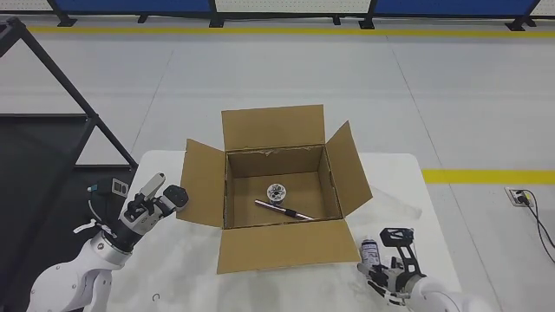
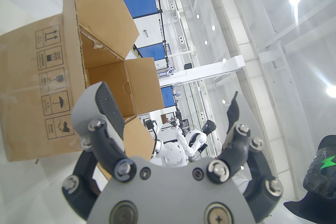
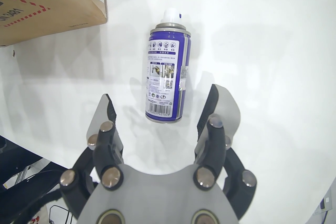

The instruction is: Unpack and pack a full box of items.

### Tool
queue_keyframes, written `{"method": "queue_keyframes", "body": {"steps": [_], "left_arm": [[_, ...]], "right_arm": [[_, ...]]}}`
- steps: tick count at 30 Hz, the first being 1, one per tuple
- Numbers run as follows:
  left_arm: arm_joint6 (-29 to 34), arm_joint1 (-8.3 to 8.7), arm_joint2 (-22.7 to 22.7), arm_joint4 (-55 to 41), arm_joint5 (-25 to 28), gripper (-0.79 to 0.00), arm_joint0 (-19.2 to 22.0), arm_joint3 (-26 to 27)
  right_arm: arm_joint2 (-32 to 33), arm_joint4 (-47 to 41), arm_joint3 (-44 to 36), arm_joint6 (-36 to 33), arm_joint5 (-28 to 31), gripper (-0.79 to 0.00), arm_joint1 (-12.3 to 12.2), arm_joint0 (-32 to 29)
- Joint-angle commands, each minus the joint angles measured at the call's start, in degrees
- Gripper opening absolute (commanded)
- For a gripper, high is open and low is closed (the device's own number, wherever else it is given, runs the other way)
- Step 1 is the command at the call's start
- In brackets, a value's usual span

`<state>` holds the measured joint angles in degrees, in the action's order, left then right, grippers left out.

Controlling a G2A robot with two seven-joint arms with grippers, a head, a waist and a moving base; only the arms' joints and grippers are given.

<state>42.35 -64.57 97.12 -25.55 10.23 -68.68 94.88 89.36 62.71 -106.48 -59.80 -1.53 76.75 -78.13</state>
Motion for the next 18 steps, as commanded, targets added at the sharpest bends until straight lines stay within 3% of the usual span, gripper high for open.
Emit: {"method": "queue_keyframes", "body": {"steps": [1,4,6,18], "left_arm": [[0.0,0.0,0.0,0.0,0.0,0.0,0.0,0.0],[0.0,0.0,0.0,0.0,0.0,0.0,0.0,0.0],[0.0,0.0,0.0,0.0,0.0,0.0,0.0,0.0],[0.0,0.0,0.0,0.0,0.0,0.0,0.0,0.0]], "right_arm": [[0.12,-0.01,-0.69,0.17,-0.12,-0.114,-0.12,-0.24],[0.4,0.21,-2.41,0.79,-0.42,-0.089,-0.29,-0.62],[0.59,0.55,-4.03,1.0,-0.57,0.0,-0.41,-1.05],[0.59,1.97,-19.05,4.96,-1.45,0.0,-0.88,-1.81]]}}
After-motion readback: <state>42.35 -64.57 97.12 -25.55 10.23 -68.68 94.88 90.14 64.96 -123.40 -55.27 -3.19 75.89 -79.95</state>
